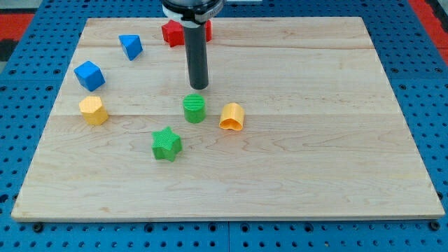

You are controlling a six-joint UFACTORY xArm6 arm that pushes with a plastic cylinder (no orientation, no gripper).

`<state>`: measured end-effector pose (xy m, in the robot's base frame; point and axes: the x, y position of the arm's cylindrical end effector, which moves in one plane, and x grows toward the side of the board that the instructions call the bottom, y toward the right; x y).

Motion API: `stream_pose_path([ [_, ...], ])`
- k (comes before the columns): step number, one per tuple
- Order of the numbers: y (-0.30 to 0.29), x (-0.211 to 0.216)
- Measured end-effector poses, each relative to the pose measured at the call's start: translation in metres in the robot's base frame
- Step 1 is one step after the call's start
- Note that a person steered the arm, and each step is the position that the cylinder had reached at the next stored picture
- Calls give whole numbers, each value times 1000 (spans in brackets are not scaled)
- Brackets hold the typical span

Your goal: Slightly move the yellow hexagon to right

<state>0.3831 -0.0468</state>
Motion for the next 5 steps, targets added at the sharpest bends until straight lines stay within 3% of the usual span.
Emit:
stream_pose_path([
  [2,-2,34],
  [4,63,-38],
  [5,96,-39],
])
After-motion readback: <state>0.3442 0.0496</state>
